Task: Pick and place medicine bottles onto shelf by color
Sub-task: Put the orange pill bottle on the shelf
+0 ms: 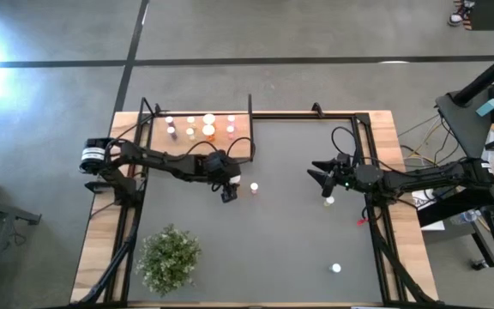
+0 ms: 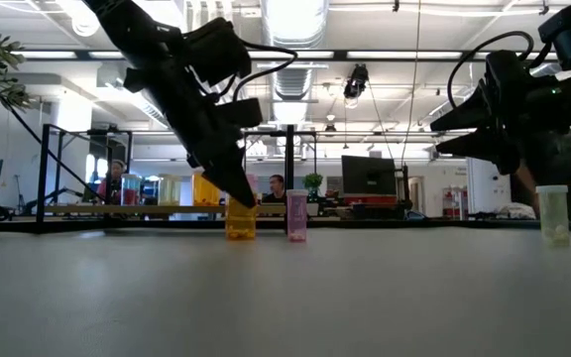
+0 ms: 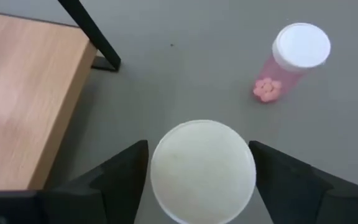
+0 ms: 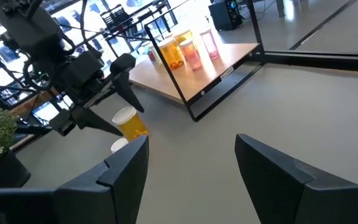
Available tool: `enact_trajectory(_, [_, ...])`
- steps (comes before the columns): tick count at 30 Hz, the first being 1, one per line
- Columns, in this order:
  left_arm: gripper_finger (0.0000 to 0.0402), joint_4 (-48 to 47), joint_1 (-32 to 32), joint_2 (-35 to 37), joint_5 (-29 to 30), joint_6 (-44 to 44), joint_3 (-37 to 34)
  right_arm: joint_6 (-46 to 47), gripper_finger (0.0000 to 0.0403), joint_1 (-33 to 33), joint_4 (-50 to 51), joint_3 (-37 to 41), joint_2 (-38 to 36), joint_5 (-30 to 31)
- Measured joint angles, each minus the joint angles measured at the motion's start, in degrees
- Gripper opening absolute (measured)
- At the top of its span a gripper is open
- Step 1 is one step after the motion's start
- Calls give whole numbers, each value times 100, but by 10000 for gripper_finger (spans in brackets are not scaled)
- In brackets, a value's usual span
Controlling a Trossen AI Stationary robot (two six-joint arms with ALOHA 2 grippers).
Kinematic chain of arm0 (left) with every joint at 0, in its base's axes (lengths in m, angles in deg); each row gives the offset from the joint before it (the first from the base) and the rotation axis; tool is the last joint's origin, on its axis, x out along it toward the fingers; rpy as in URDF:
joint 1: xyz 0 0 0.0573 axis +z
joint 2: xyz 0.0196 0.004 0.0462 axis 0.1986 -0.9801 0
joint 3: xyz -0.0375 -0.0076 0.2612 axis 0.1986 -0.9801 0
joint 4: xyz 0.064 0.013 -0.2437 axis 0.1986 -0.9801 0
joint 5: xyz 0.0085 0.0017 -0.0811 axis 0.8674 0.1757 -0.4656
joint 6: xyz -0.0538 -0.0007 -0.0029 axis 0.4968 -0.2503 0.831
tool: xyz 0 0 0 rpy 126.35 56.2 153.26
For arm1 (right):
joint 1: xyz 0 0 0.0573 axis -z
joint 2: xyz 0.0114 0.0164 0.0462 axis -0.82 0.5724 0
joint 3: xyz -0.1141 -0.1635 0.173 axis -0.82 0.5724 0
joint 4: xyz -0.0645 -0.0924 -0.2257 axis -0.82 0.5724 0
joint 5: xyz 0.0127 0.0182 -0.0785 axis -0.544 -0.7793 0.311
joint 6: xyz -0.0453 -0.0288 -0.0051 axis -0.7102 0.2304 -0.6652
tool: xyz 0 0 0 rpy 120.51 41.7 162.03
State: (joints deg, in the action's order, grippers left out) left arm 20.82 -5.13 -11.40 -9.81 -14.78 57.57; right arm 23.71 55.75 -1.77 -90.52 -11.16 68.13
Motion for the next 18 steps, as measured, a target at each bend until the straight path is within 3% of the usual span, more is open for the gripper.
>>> enact_trajectory(9, [186,-2,-1,0,-21,3,13,-1,228,1,-2,0,0,1])
enact_trajectory(18, [196,-28,-4,103,-22,10,27,0,228,0,-4,0,0,0])
